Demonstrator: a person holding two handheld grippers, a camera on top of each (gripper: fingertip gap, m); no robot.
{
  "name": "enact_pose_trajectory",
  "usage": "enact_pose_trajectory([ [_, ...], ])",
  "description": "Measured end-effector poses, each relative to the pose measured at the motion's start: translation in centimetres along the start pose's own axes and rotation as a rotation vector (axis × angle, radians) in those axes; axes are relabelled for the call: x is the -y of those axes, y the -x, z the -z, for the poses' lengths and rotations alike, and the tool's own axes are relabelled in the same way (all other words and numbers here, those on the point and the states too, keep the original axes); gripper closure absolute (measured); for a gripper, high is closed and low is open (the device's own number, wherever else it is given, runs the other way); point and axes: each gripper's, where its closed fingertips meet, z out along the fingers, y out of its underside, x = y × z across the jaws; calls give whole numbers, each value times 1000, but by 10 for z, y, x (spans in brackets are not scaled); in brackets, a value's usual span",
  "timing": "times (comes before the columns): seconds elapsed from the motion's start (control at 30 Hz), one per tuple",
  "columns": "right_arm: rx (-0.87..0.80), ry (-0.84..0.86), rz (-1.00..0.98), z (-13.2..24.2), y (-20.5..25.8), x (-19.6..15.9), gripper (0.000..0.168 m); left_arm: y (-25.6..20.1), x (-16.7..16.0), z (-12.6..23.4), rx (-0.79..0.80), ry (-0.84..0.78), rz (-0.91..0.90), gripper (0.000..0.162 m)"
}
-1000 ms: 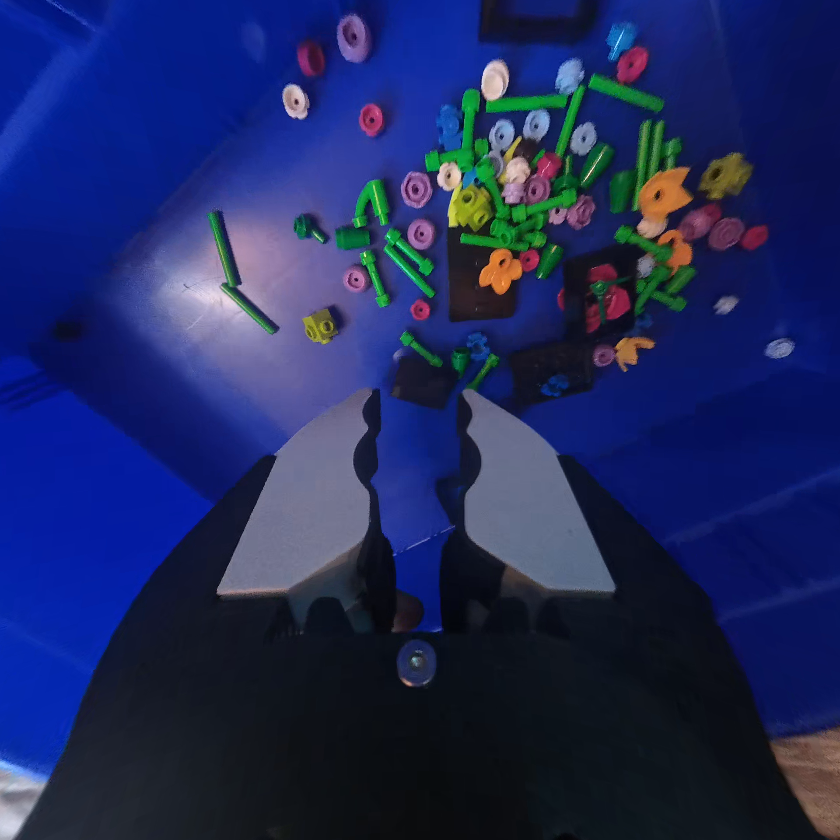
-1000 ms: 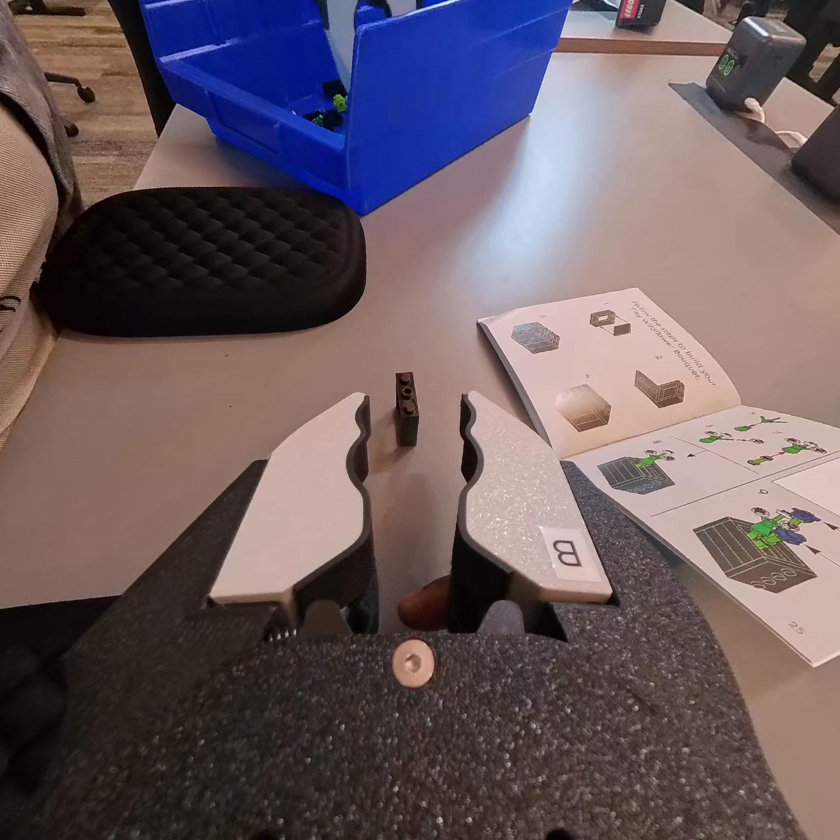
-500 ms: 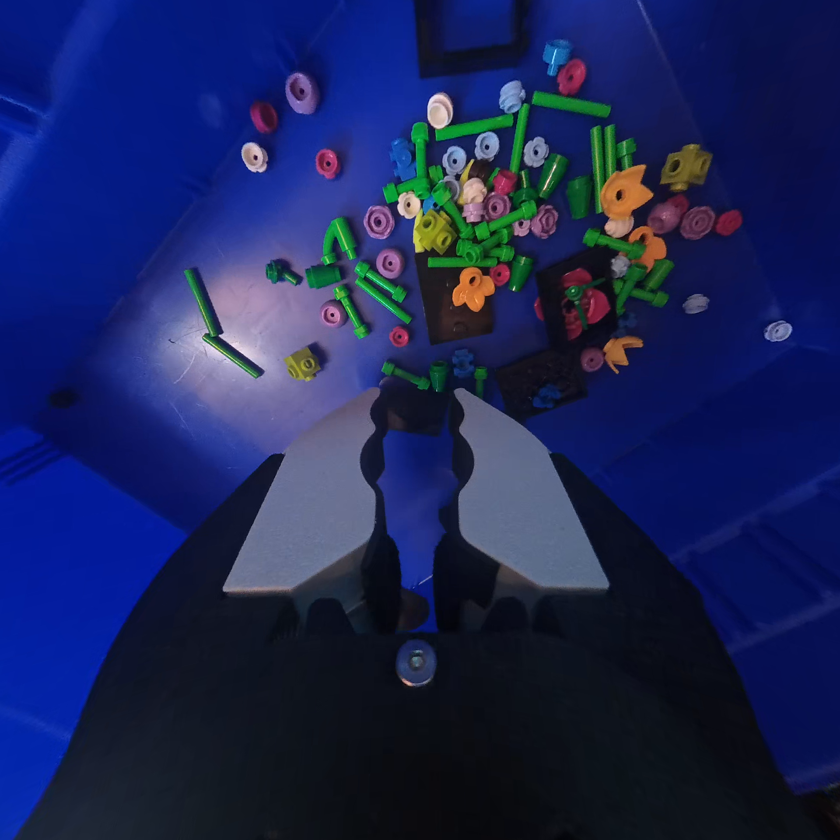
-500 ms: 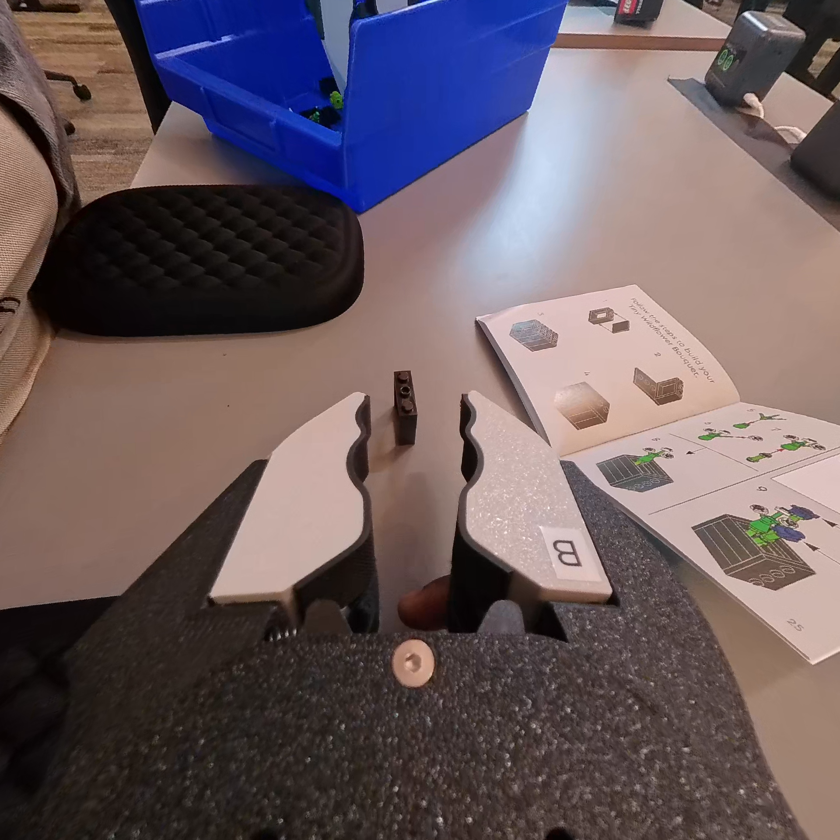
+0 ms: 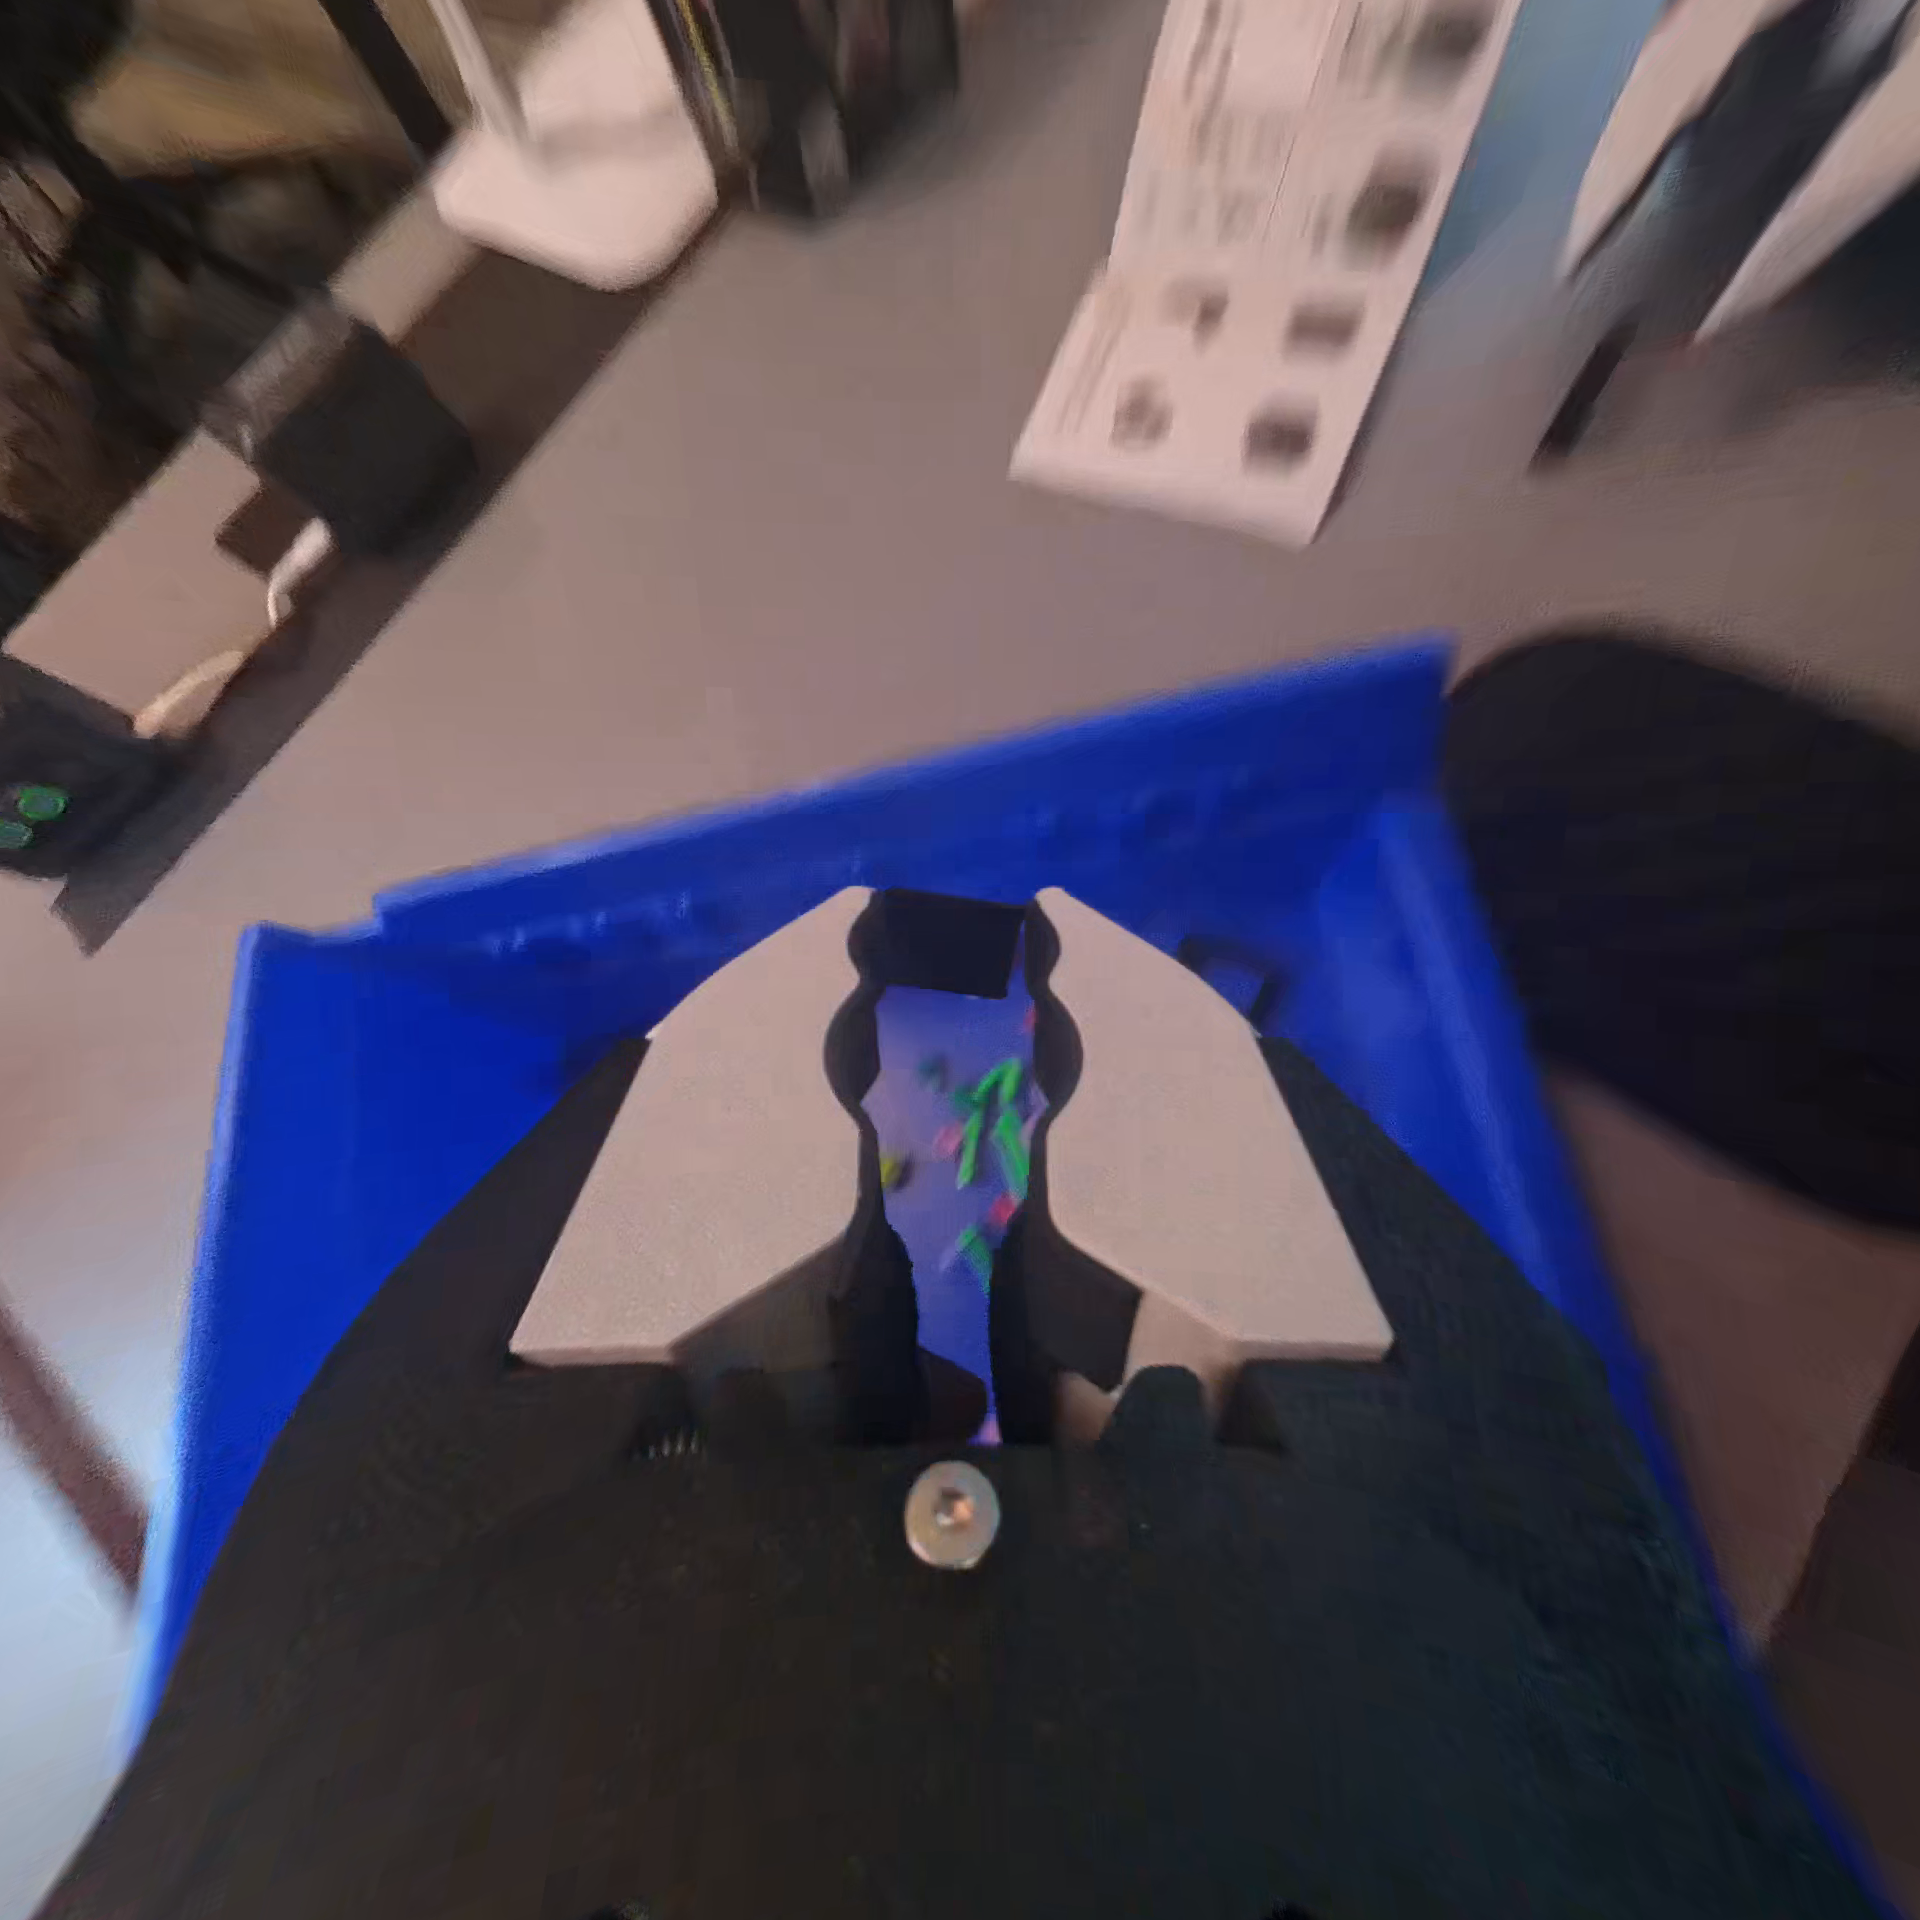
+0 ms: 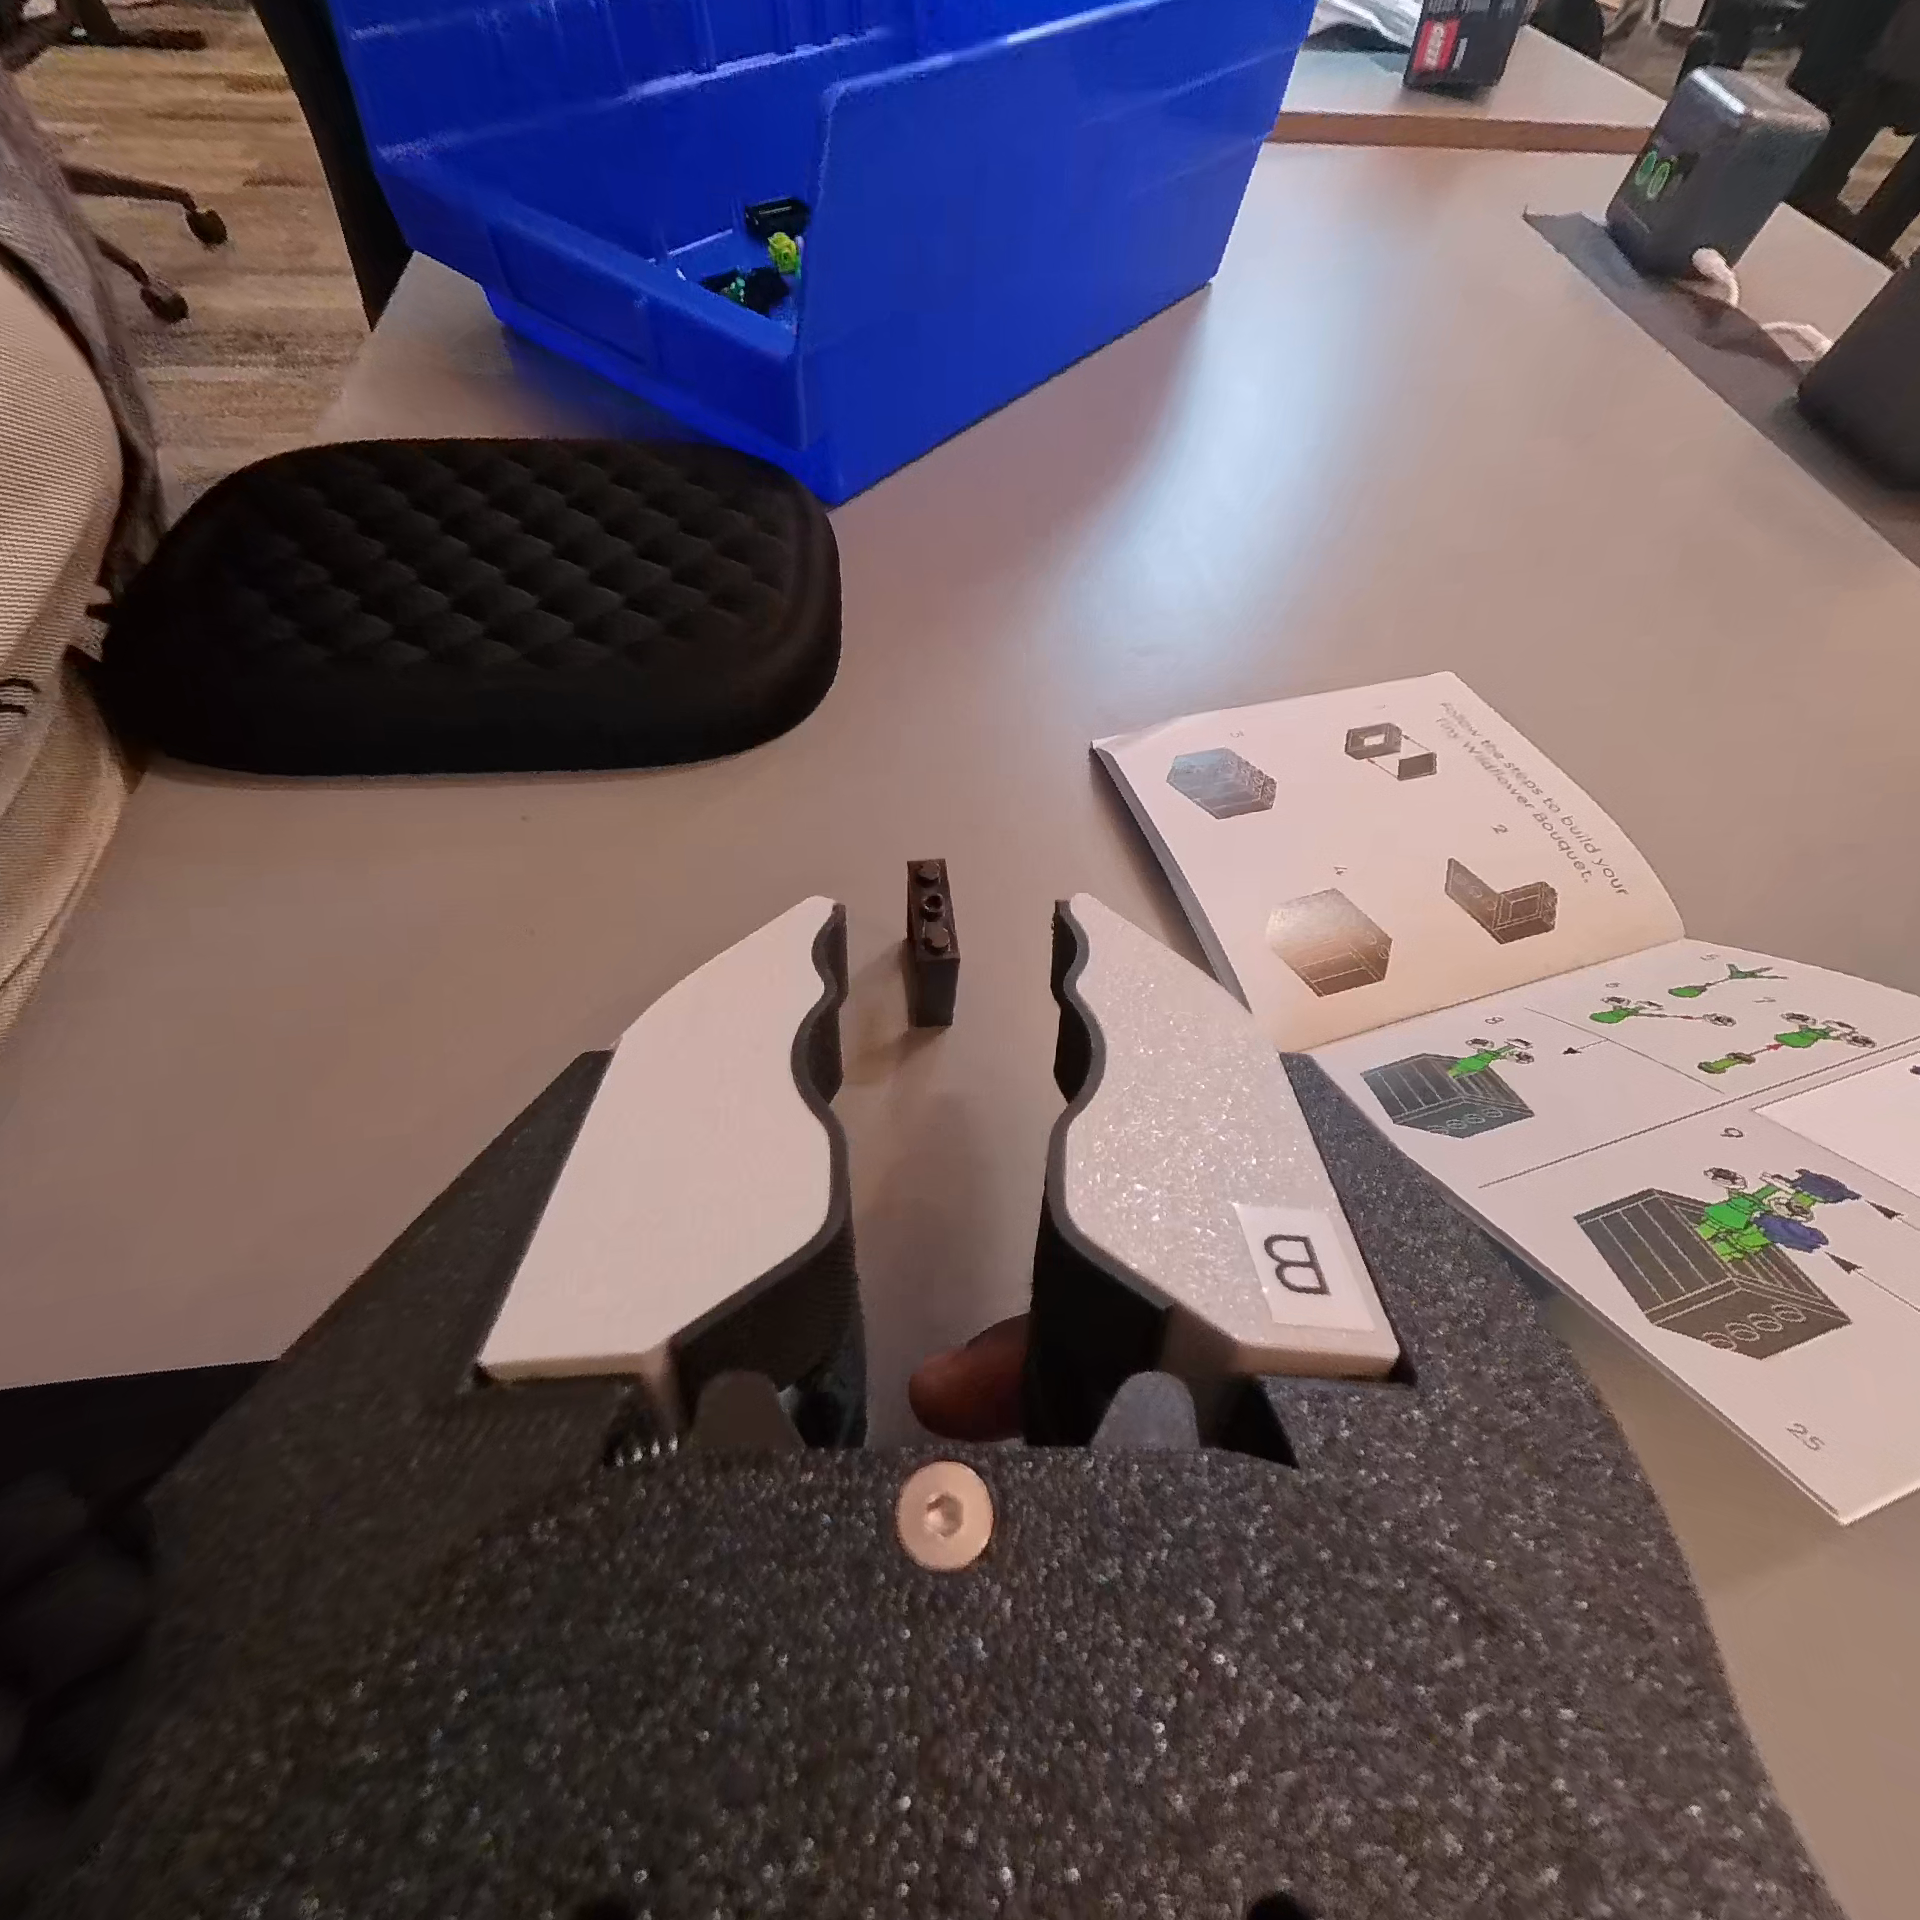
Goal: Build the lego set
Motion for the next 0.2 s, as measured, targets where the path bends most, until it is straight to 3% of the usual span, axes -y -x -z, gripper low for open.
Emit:
enact_pose_trajectory([
  [0.2, -45, -126, 54, 13, 1, 29, 131, -55, 98, 26, -94, -506, 202, 136],
])
